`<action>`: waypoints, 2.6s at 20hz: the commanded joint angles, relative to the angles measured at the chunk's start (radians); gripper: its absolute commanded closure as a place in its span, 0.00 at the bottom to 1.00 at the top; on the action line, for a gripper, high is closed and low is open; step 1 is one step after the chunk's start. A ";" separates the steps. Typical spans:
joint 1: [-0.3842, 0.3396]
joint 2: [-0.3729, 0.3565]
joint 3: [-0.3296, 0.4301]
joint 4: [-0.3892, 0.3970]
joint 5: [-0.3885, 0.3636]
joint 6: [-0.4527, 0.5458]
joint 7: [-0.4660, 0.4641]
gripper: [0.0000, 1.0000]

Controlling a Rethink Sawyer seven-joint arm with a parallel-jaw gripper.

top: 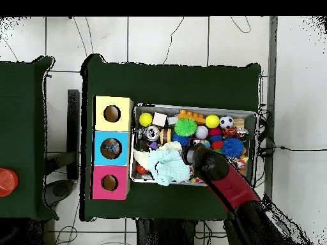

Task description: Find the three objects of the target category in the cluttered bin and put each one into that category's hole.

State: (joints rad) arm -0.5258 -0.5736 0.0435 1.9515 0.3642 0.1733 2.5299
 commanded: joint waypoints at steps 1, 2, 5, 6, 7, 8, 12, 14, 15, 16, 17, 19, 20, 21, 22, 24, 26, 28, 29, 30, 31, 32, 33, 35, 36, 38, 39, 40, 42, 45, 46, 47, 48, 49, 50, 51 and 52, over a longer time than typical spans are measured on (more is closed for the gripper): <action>0.002 0.019 -0.039 -0.080 -0.028 0.008 0.053 1.00; 0.000 0.015 -0.043 -0.080 -0.031 0.014 0.049 1.00; 0.001 -0.011 -0.076 -0.078 -0.043 0.059 0.032 1.00; 0.000 -0.016 -0.083 -0.077 -0.047 0.072 0.027 1.00; -0.004 -0.022 -0.084 -0.068 -0.052 0.076 0.025 1.00; -0.009 -0.019 -0.078 -0.061 -0.054 0.063 0.026 1.00; -0.033 -0.008 -0.061 -0.039 -0.070 0.010 0.030 1.00; -0.054 -0.008 -0.053 -0.019 -0.089 -0.028 0.032 1.00; -0.070 -0.008 -0.048 -0.005 -0.104 -0.052 0.030 1.00; -0.077 -0.004 -0.044 -0.001 -0.113 -0.065 0.033 1.00; -0.099 -0.004 -0.034 0.020 -0.133 -0.092 0.033 1.00; -0.119 0.004 -0.022 0.043 -0.159 -0.131 0.045 1.00; -0.134 0.010 -0.014 0.061 -0.178 -0.163 0.055 1.00; -0.136 0.010 -0.013 0.066 -0.186 -0.172 0.063 1.00; -0.134 0.011 -0.015 0.070 -0.192 -0.179 0.070 1.00; -0.149 0.005 -0.014 0.096 -0.218 -0.208 0.083 1.00; -0.156 0.005 -0.020 0.110 -0.247 -0.246 0.098 0.00; -0.167 0.007 -0.014 0.123 -0.264 -0.280 0.107 0.00; -0.183 0.010 -0.008 0.136 -0.276 -0.299 0.114 0.00; -0.204 0.011 0.002 0.151 -0.294 -0.319 0.117 0.00; -0.212 0.010 0.008 0.160 -0.301 -0.322 0.120 0.00; -0.216 0.009 0.009 0.166 -0.307 -0.329 0.122 0.00; -0.233 0.008 0.015 0.179 -0.319 -0.335 0.124 0.00; -0.253 0.006 0.021 0.197 -0.335 -0.347 0.130 0.00; -0.256 0.006 0.020 0.205 -0.338 -0.353 0.136 0.00; -0.273 -0.009 0.015 0.224 -0.359 -0.357 0.130 0.00; -0.310 -0.033 0.042 0.252 -0.372 -0.324 0.120 0.00; -0.323 -0.044 0.055 0.273 -0.380 -0.319 0.124 0.00; -0.351 -0.069 0.081 0.303 -0.390 -0.298 0.124 0.00; -0.377 -0.079 0.075 0.328 -0.416 -0.312 0.118 0.00; -0.381 -0.075 0.073 0.333 -0.424 -0.323 0.119 0.00; -0.394 -0.076 0.071 0.337 -0.433 -0.333 0.120 0.00; -0.400 -0.073 0.070 0.341 -0.441 -0.346 0.123 0.00; -0.408 -0.077 0.075 0.340 -0.442 -0.349 0.126 0.00; -0.412 -0.081 0.077 0.345 -0.446 -0.357 0.131 0.00; -0.435 -0.090 0.098 0.348 -0.450 -0.351 0.134 0.00; -0.440 -0.096 0.105 0.357 -0.451 -0.353 0.140 0.00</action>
State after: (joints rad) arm -0.9312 -0.6480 0.0202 2.2733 -0.0505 -0.1407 2.5299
